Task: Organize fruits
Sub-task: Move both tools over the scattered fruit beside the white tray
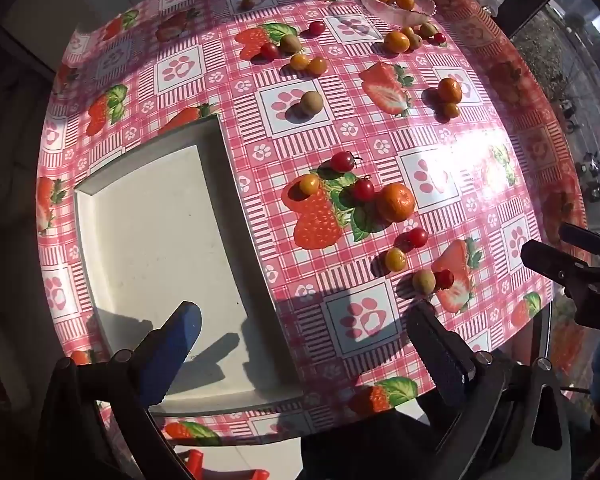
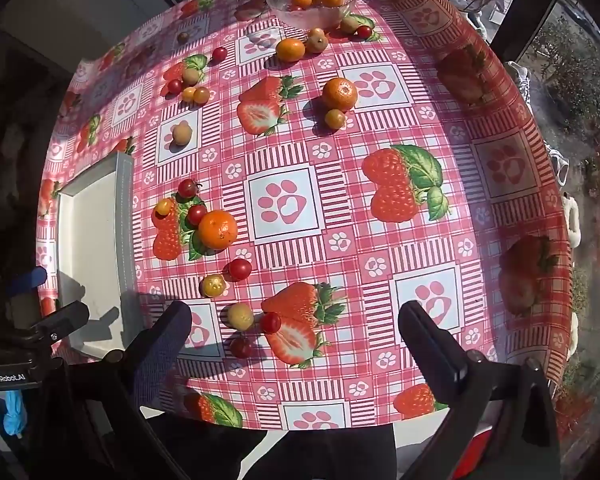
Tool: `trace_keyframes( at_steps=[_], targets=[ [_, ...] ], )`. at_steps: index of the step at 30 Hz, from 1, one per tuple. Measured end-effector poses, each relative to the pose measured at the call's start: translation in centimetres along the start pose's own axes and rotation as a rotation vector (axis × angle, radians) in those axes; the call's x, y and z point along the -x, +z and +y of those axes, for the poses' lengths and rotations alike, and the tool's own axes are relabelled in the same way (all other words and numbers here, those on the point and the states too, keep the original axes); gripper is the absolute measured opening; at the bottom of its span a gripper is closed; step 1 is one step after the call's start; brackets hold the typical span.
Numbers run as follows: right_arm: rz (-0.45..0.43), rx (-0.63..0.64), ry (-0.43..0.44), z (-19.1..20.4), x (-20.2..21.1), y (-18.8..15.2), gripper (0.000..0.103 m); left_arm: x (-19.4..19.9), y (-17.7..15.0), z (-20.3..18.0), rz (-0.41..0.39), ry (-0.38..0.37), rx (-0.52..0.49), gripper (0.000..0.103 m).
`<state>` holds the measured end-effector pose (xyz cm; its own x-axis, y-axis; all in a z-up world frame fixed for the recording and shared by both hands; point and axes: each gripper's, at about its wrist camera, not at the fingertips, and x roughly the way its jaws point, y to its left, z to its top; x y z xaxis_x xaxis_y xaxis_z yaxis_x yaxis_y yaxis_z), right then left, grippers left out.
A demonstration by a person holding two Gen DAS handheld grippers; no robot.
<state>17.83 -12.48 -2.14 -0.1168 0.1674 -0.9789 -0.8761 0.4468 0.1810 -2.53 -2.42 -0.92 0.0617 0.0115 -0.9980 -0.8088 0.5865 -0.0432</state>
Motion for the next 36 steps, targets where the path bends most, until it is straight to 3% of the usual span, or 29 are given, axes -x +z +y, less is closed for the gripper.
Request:
trace_keyframes(
  at_steps=[23,36],
  targets=[
    [0.065,-0.020,-0.040,-2.2,-2.9,-2.8,0.103,-2.6,-0.2,-0.5,0.025,0.049,-0.002,0.103],
    [0.102,-0.020,-0.079,-2.6,-3.6,-2.1,0.103,-3.1,2.6,-0.6,-0.008,0.073,0.012,0.103]
  ],
)
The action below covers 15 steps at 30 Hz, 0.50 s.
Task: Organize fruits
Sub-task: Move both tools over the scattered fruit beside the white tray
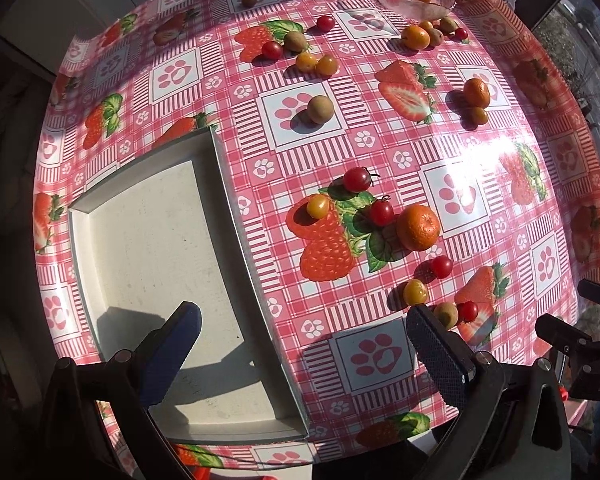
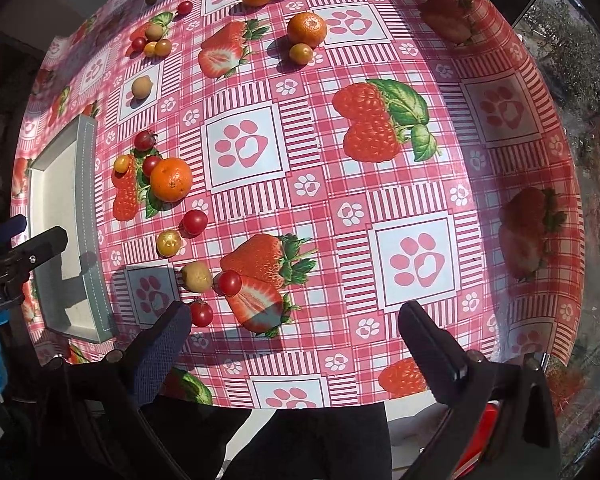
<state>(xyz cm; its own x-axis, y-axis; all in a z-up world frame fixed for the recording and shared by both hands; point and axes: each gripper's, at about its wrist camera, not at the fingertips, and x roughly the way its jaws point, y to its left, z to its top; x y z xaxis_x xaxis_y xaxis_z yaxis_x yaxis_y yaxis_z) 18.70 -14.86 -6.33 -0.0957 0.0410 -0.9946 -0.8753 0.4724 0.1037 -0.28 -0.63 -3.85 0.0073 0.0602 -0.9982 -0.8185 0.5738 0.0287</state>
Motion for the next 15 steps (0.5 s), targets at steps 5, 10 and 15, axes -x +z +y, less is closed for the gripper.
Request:
trace_keyframes(
  at_steps=[5,10,15],
  targets=[
    [-0.007,-0.013,0.015,-0.2,-0.1,1.2,0.103,-0.3,1.5,0.6,-0.012,0.005,0.023,0.103],
    [-0.033,-0.016,0.006,-0.7,0.2,3.9,0.103,-0.8,3.6,0.7,-0.027,0.025,0.036,0.103],
    [-0.059,-0.015,0.008,-1.1,0.2,8.0,0.103,-1.8,6.3,0.6,-0.052,0.034,0.069,0.103]
  ],
)
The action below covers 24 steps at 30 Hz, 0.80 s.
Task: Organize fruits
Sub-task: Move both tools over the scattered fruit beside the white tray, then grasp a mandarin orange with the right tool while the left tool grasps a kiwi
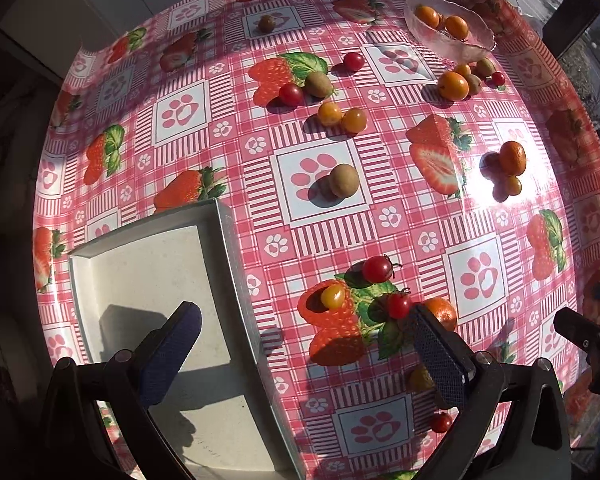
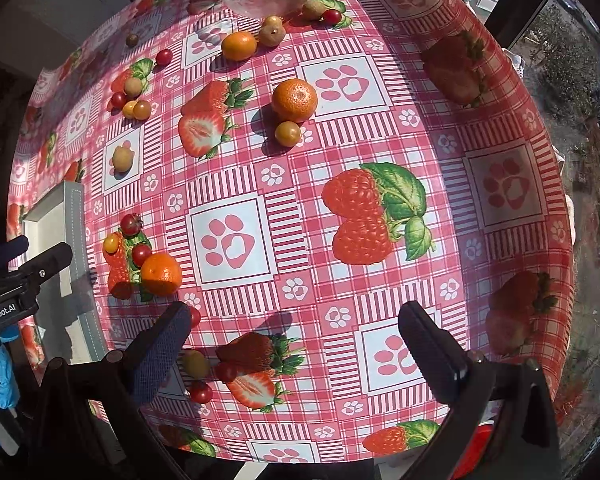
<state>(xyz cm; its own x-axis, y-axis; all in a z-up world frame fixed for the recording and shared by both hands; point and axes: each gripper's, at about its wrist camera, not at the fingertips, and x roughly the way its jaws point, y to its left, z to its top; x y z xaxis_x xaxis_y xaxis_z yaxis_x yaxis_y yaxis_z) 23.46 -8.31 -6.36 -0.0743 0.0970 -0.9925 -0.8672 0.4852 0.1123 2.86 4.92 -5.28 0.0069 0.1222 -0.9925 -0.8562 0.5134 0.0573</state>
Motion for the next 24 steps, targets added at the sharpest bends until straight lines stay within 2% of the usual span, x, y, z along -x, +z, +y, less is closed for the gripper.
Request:
trace_keyframes(
  at_steps=[6,11,17,19,22,24],
  targets=[
    [-0.040,-0.024,0.002,-0.5,-1.0,4.8,0.103,-2.4,3.1,-0.3,-0.022,0.017,0.047,0.103],
    [-0.036,-0.011,-0.003,-0.3,-3.0,7.8,0.103,-4.3,5.2,-0.6,-0.045,0.023,0.082,0.103],
    [-0.051,0.003,-0.023,-0.2,-4.9,11.0,0.103,-6.2,6.9,-1.5,-0.058,0.032,0.074,0.103],
    [-0.054,0.008,-0.022,-0.1,-5.4,11.7,0.103,-6.6,7.1,-1.5,-0.055,0.029,0.075,0.093],
    [-0.052,0.026,-0.015,0.4,-6.2,12.5,0.099,-7.2,7.3,-1.4,-0.040,0.031,0.083,0.093],
    [-0.050,0.044,-0.010,0.7,-6.6,12.8,0.094,-7.7,7.2,-1.5,-0.032,0.042,0.086,0.093]
  ],
)
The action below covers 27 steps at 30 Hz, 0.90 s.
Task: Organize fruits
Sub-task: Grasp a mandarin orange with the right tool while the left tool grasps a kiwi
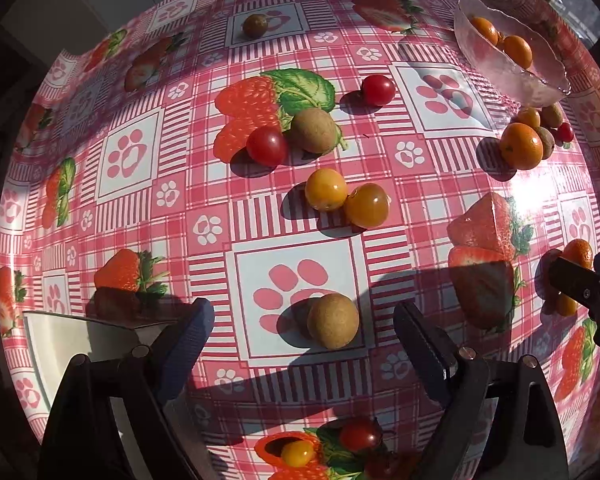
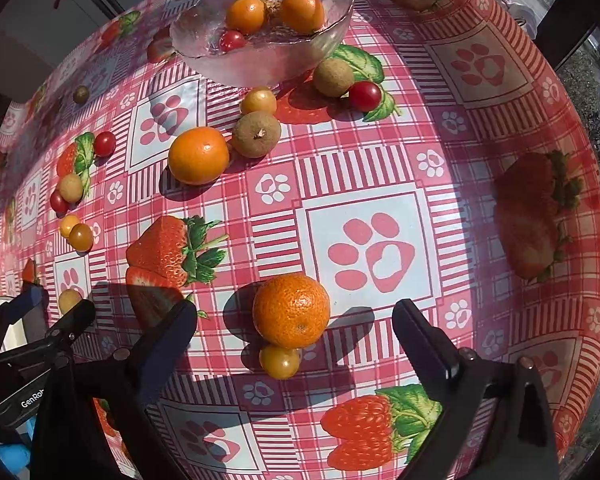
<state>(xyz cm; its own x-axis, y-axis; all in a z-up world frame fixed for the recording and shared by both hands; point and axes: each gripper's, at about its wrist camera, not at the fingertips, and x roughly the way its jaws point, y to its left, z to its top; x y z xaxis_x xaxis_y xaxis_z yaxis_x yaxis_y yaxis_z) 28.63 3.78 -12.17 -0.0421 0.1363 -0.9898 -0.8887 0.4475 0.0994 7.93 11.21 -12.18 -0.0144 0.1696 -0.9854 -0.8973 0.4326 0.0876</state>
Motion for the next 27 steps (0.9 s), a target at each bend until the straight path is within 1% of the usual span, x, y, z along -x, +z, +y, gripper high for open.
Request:
trace_keyframes(
  at_steps=[1,2,3,5,6,7,8,9,10,11,13,17,20,24,27],
  targets=[
    [0.001,0.010,0.004,0.2,-0.2,0.1,0.079,-0.1,0.0,0.0,0.002,-0.001,0.002,0.085],
    [0.009,0.019,0.009,0.5,-0.4,0.2,0.068,-0.3,0.0,0.0,0.008,-0.003,0.003,0.079],
    [0.007,0.026,0.002,0.6,-0.5,0.3,0.067,-0.4,0.2,0.0,0.007,-0.021,0.009,0.075],
    [-0.004,0.047,-0.011,1.1,-0.5,0.5,0.053,-0.5,0.3,0.2,0.008,-0.025,0.021,0.075],
    [-0.009,0.055,-0.020,1.3,-0.5,0.5,0.049,-0.5,0.2,0.2,0.004,-0.029,0.028,0.073],
    [-0.016,0.062,-0.022,1.4,-0.3,0.5,0.040,-0.4,0.2,0.2,0.000,-0.040,0.031,0.065],
    [-0.019,0.061,-0.005,1.4,-0.2,0.6,0.040,-0.3,0.0,0.2,-0.009,-0.066,0.033,0.057],
    [-0.028,0.059,0.004,1.5,0.2,0.6,0.040,-0.2,0.0,0.2,-0.015,-0.090,0.031,0.038],
    [-0.037,0.059,0.007,1.5,0.4,0.5,0.040,-0.1,0.0,0.2,-0.018,-0.100,0.024,0.027],
    [-0.047,0.060,0.010,1.3,0.8,0.3,0.040,0.0,0.0,0.3,-0.019,-0.109,0.018,0.027],
    [-0.062,0.055,0.029,1.3,1.6,-0.3,0.040,0.3,-0.1,0.6,-0.023,-0.167,0.024,0.026],
    [-0.076,0.054,0.074,1.6,2.8,-0.9,0.040,2.1,-0.5,1.4,-0.054,-0.228,0.019,0.026],
    [-0.078,0.051,0.105,2.4,3.3,-1.3,0.040,3.5,-0.8,2.2,-0.075,-0.239,0.021,0.027],
    [-0.078,0.050,0.134,2.4,4.8,-3.0,0.040,5.1,-2.0,4.2,-0.092,-0.249,0.032,0.026],
    [-0.075,0.057,0.152,3.0,5.6,-4.4,0.040,6.5,-3.6,4.7,-0.104,-0.251,0.042,0.027]
  ],
)
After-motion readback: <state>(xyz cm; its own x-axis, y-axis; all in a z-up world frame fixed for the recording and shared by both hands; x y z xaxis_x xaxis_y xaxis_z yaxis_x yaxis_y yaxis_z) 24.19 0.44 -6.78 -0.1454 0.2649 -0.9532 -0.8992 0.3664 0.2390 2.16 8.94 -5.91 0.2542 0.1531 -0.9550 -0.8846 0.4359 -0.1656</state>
